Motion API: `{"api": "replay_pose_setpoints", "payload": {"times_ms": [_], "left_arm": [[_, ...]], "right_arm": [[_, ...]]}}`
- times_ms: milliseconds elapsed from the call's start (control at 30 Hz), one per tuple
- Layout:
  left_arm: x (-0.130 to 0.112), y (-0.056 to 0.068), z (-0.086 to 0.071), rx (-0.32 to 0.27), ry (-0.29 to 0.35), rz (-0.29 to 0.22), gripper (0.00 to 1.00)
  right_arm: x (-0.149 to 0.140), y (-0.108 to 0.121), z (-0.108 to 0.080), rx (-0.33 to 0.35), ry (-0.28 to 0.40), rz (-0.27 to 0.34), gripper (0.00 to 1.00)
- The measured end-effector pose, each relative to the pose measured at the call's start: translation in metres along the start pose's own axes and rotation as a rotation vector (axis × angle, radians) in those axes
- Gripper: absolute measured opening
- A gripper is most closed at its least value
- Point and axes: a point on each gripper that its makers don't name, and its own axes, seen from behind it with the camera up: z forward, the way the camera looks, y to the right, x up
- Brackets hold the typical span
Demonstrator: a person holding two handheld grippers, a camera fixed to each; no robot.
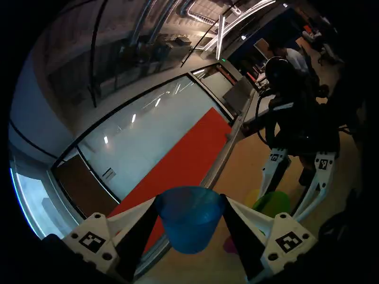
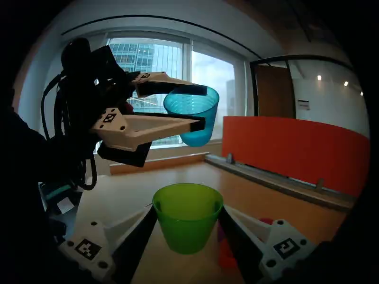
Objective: Pour water
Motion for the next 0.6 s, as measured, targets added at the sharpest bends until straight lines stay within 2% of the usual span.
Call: {"api": "replay_pose_setpoints", "payload": {"times_ms": [600], "left_arm": [[0.0000, 0.0053, 0.0058, 0.002, -0.012, 0.127, 0.89]], "right_arm": [[0.0021, -0.0034, 0.0039, 0.008, 0.001, 0.001, 0.90]]}}
